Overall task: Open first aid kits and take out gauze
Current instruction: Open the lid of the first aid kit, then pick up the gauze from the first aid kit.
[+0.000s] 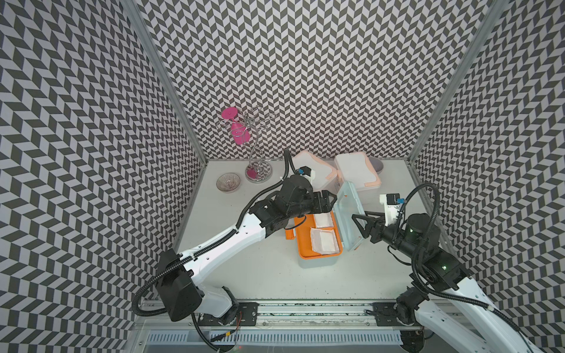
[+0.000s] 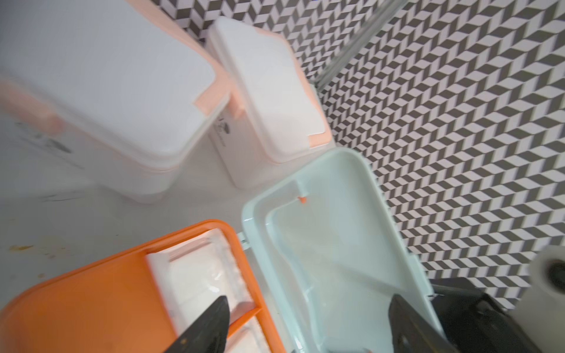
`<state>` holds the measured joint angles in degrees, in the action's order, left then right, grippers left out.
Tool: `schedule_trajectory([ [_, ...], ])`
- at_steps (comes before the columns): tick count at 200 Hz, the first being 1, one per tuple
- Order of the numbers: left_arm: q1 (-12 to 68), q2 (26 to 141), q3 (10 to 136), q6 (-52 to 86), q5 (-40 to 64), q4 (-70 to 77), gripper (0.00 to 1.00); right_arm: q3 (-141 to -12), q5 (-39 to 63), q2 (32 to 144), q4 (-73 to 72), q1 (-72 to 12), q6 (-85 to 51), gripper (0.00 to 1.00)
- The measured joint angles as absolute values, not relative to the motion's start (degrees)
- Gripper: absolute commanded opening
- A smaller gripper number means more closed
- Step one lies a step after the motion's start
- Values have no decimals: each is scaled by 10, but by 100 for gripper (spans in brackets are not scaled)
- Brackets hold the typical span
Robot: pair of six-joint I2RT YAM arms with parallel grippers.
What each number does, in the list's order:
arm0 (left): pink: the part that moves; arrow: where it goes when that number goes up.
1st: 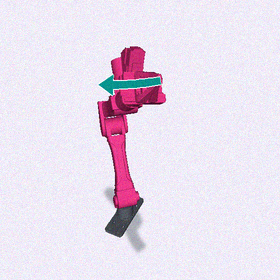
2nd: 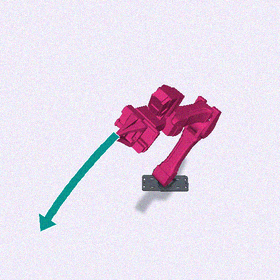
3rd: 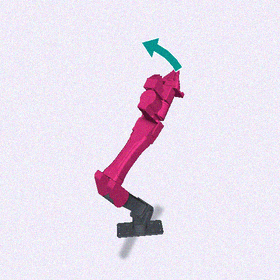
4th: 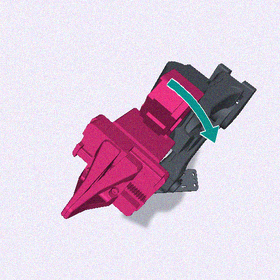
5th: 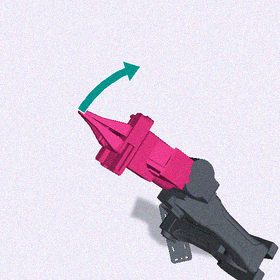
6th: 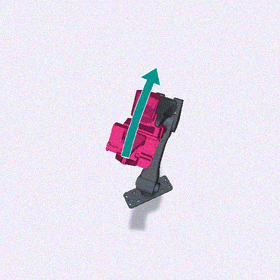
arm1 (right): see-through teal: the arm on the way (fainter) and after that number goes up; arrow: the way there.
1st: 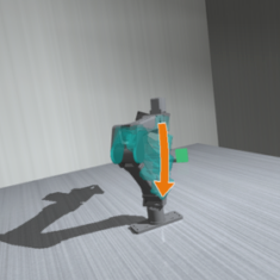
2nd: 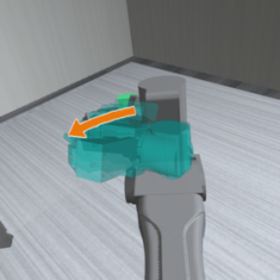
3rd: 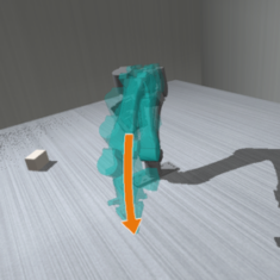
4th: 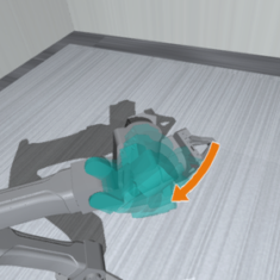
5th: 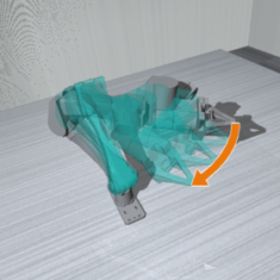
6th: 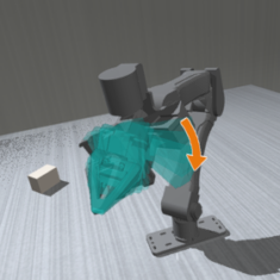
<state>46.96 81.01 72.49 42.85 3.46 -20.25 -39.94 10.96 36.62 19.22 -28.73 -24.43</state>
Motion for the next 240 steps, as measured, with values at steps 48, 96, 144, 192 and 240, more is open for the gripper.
schedule_trajectory([
  [48,467,847,721,424,-28,-289,68,-399,105,366,194,-287,-245,57],
  [96,492,832,691,438,-33,-328,69,-399,103,366,194,-287,-245,57],
  [144,507,750,589,472,20,-301,67,-396,103,366,193,-287,-245,57],
  [192,510,747,547,493,57,-262,53,-392,103,368,193,-287,-246,57],
  [240,510,759,546,498,71,-238,25,-391,103,368,193,-287,-246,57],
])
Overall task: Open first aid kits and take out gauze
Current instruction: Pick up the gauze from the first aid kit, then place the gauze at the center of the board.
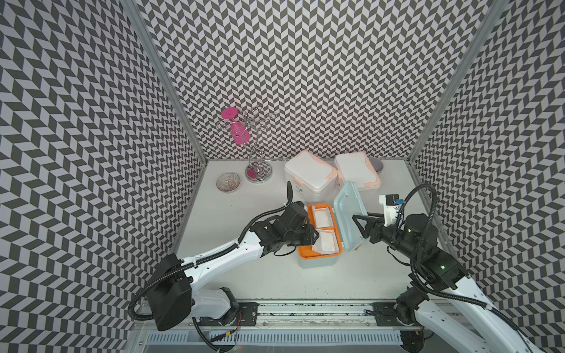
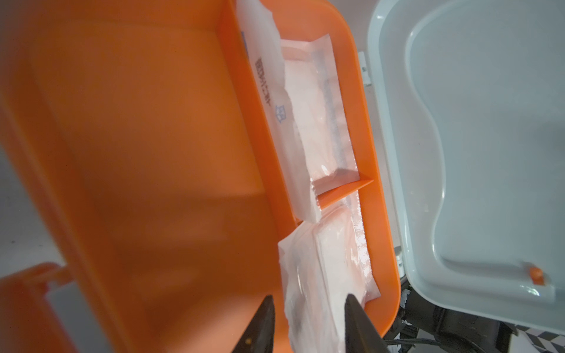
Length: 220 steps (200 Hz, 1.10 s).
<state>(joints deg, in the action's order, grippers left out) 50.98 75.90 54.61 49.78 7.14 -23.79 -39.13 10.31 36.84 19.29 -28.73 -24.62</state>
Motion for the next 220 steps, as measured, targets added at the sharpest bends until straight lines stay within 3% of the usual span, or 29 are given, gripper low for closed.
schedule_trajectory([
  [52,510,759,545,490,72,-236,0,-391,103,368,193,-287,-246,57],
  [103,509,742,545,487,72,-246,0,-390,104,368,193,-287,-248,70],
  [166,468,629,579,451,95,-314,0,-390,107,368,193,-287,-249,86],
  [194,394,575,606,426,91,-357,0,-390,111,368,193,-287,-249,93],
  [220,249,538,607,401,90,-369,0,-388,114,368,193,-287,-249,97],
])
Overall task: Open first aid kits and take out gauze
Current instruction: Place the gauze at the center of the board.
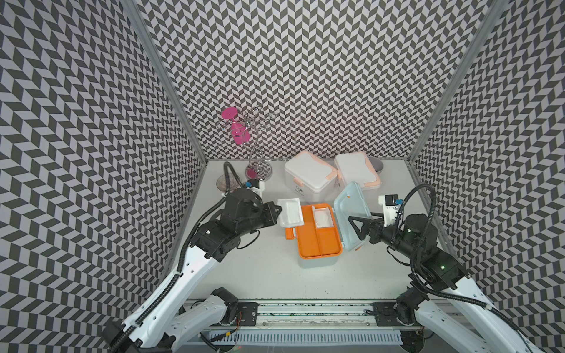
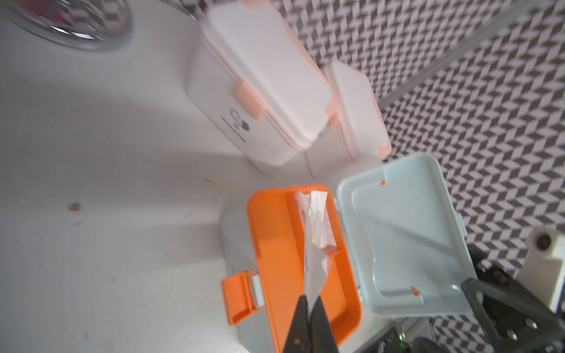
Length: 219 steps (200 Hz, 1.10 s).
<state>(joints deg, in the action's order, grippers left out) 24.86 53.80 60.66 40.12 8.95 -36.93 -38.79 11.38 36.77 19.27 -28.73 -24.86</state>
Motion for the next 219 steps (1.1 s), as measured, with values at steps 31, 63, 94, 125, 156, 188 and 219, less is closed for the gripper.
schedule_trajectory([
  [31,63,538,565,399,99,-327,0,-383,114,368,193,-287,-249,100],
  [63,-77,572,509,423,104,-267,0,-383,115,375,192,-287,-248,100],
  [94,-176,640,491,451,112,-207,0,-383,124,391,182,-287,-244,100],
  [125,-234,719,493,468,113,-154,0,-383,125,405,180,-287,-236,100],
  [156,-299,797,492,484,154,-92,0,-383,125,405,180,-287,-233,100],
  [188,-344,828,476,511,172,-29,0,-383,130,405,179,-287,-233,100],
  [219,-339,880,505,526,182,-2,0,-383,136,405,178,-287,-233,100],
])
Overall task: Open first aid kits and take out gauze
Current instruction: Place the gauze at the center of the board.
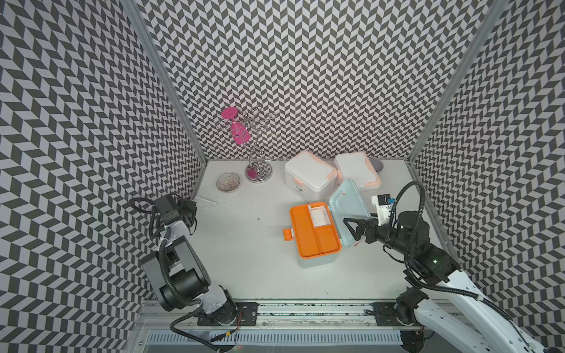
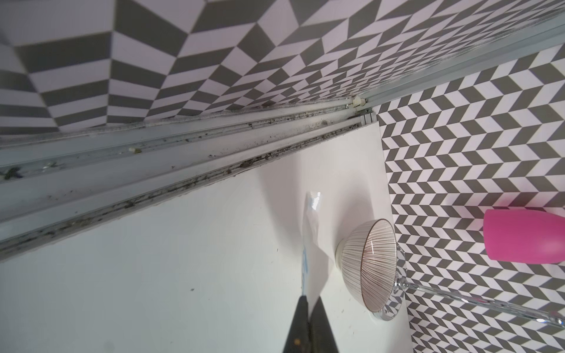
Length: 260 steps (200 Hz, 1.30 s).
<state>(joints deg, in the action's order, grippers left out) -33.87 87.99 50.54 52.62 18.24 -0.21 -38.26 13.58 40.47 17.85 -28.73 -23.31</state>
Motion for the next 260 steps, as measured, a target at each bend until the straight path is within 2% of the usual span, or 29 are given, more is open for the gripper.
schedule_trajectory([
  [95,-281,987,530,563,158,42,0,-382,140,404,178,-287,-231,100],
  [260,-279,1018,538,593,100,62,0,-379,139,405,180,-287,-229,100],
])
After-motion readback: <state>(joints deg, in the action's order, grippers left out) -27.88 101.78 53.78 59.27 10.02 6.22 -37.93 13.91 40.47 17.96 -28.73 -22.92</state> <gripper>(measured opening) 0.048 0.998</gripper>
